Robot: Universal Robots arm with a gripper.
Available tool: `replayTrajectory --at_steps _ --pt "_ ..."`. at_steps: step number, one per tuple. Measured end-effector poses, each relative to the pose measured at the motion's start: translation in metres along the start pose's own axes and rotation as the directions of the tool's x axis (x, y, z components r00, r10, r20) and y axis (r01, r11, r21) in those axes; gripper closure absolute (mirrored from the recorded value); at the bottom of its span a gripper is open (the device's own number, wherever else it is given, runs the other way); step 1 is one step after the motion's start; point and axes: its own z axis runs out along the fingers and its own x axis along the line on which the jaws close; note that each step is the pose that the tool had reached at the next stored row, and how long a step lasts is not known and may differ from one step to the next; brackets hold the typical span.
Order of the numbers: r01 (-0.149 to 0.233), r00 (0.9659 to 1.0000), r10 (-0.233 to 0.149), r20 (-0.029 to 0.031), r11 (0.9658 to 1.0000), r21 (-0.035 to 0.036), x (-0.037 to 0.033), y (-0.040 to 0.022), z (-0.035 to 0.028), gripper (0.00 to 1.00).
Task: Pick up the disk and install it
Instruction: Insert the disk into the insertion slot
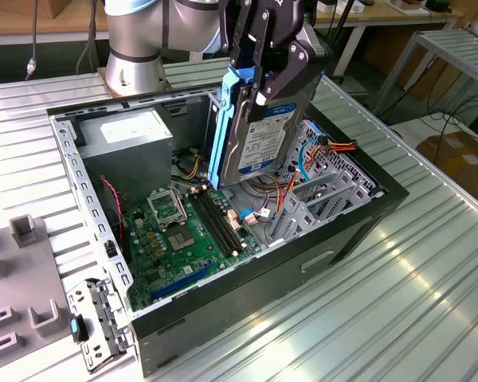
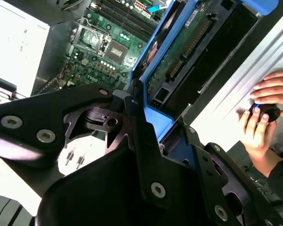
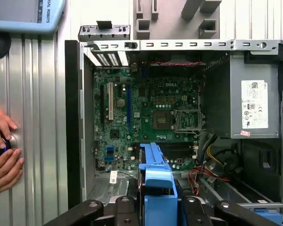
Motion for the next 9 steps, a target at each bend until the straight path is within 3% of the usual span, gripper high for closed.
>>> replayTrajectory --at_steps 1,2,9 --pt "0.0 1.0 0.0 -0.0001 1.0 0.0 0.0081 -0.006 0.0001 0.63" --pt "0.0 1.0 0.0 -0.0001 1.0 -0.0001 0.013 -0.0073 0.0001 0.63" --pt "0.0 1.0 0.0 -0.0002 1.0 0.0 0.0228 -0.0145 0.0004 0.63"
